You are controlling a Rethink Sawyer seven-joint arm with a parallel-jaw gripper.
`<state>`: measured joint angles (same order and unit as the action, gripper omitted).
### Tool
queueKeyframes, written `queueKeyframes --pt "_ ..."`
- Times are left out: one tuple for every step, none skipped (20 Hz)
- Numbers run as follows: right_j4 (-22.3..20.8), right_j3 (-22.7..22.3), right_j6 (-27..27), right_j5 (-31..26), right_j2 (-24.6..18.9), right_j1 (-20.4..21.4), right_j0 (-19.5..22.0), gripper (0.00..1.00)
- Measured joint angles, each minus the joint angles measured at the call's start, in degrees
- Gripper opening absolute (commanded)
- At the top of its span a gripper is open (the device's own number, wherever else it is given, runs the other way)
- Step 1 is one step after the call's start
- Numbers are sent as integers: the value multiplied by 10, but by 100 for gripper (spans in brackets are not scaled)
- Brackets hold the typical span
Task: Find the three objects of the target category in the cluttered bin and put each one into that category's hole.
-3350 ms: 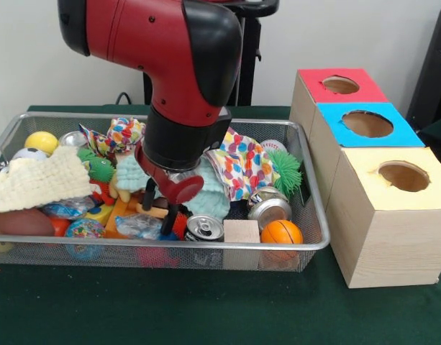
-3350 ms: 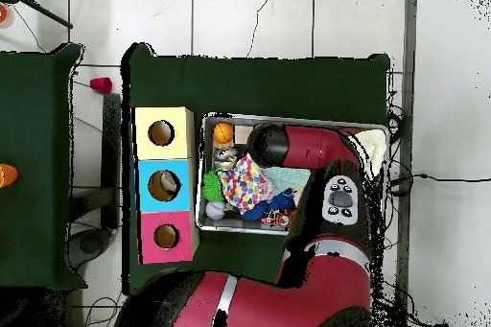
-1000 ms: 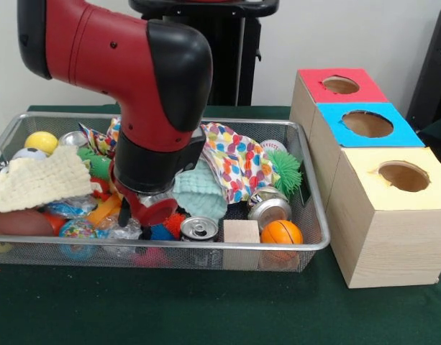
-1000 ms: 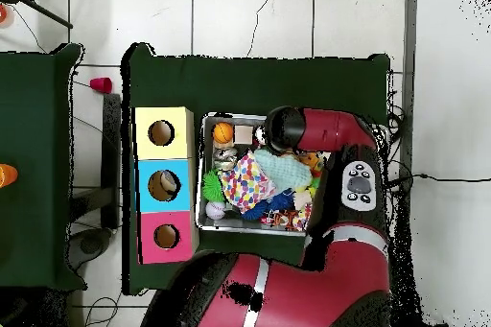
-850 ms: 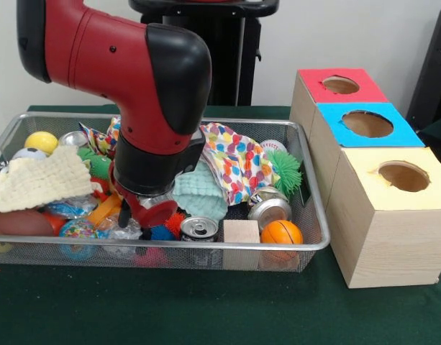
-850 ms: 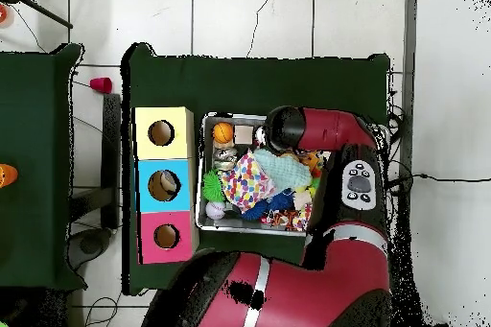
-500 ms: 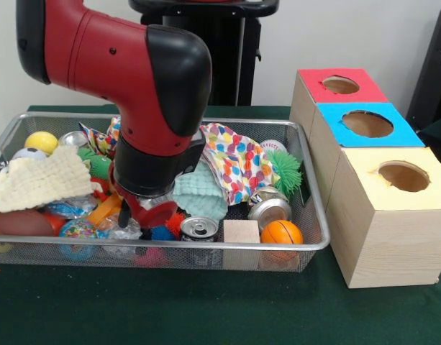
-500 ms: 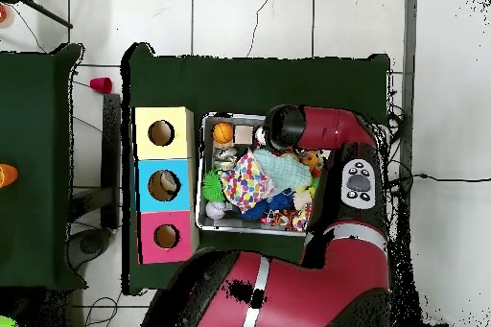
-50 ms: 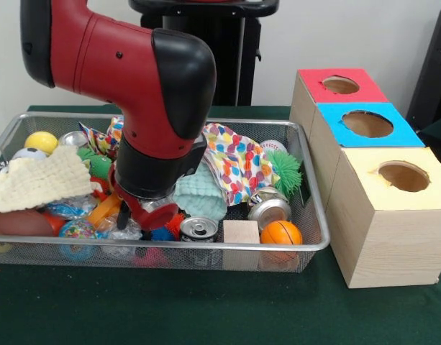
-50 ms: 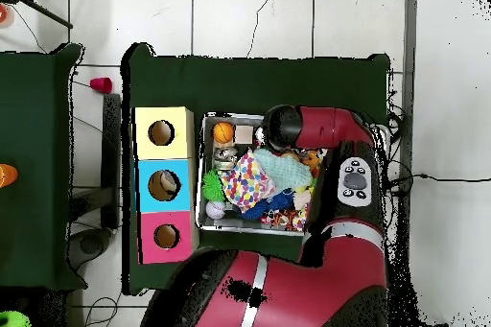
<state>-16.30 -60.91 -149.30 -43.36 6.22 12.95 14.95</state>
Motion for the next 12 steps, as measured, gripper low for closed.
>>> queueKeyframes --pt "-2 2 0 -1 0 -1 -1 100" --pt "-4 6 0 -6 2 -3 -3 100" --pt "-7 11 0 -12 5 -5 -6 100" --pt "-14 25 0 -25 12 -13 -16 100" --pt "-18 33 0 -32 17 -18 -21 100" --pt "-20 37 0 -36 19 -21 -24 100" --pt "-32 60 0 -58 32 -34 -39 100" --pt "-36 68 0 -64 36 -39 -44 100" --pt "-39 74 0 -69 39 -43 -48 100" --pt "-42 79 0 -74 43 -47 -51 100" --pt "-47 90 0 -82 48 -53 -58 100" --pt "-50 96 0 -88 52 -58 -62 100"
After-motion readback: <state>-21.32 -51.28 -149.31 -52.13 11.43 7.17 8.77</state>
